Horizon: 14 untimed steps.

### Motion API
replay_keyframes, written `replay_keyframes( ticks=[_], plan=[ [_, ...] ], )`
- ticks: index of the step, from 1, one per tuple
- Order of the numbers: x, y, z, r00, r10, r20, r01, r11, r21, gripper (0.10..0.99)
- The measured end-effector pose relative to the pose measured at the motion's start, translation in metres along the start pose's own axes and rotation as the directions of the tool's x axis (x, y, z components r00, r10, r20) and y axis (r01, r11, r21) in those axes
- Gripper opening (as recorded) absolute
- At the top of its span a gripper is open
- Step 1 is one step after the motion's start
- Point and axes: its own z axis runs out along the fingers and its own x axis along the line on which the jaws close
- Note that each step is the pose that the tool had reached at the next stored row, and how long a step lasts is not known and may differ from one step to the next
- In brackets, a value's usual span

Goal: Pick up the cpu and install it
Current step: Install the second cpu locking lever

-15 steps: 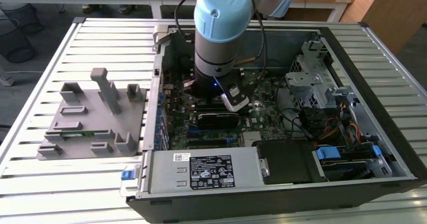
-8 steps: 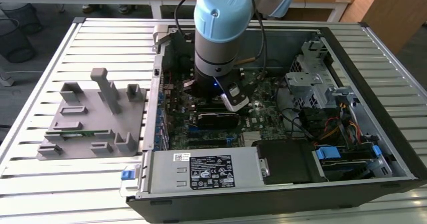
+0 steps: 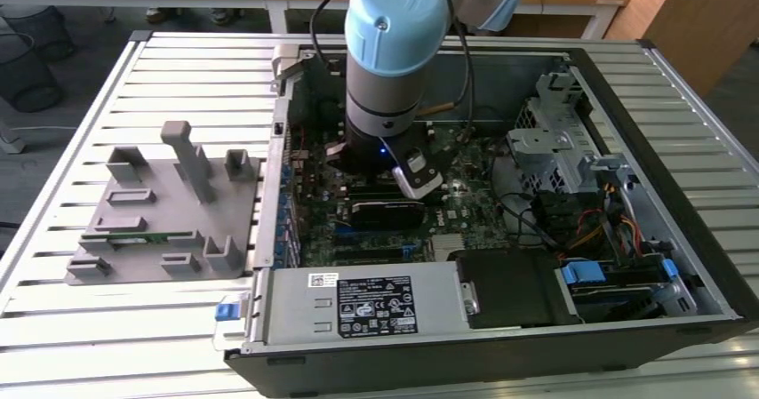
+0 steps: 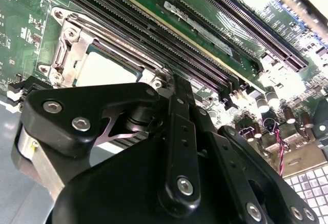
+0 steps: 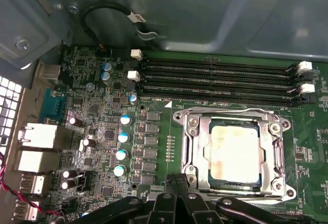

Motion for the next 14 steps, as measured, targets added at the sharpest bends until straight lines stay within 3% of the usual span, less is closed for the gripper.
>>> replay_keyframes(
  ticks=[5,14],
  plan=[
    [-0.0001,-0.0007,0.0002,1.0000,0.000,0.0001,0.000,1.0000,0.000,0.106],
    [0.0000,0.0021,-0.0099,1.0000,0.000,0.0002,0.000,1.0000,-0.001,0.106]
  ],
)
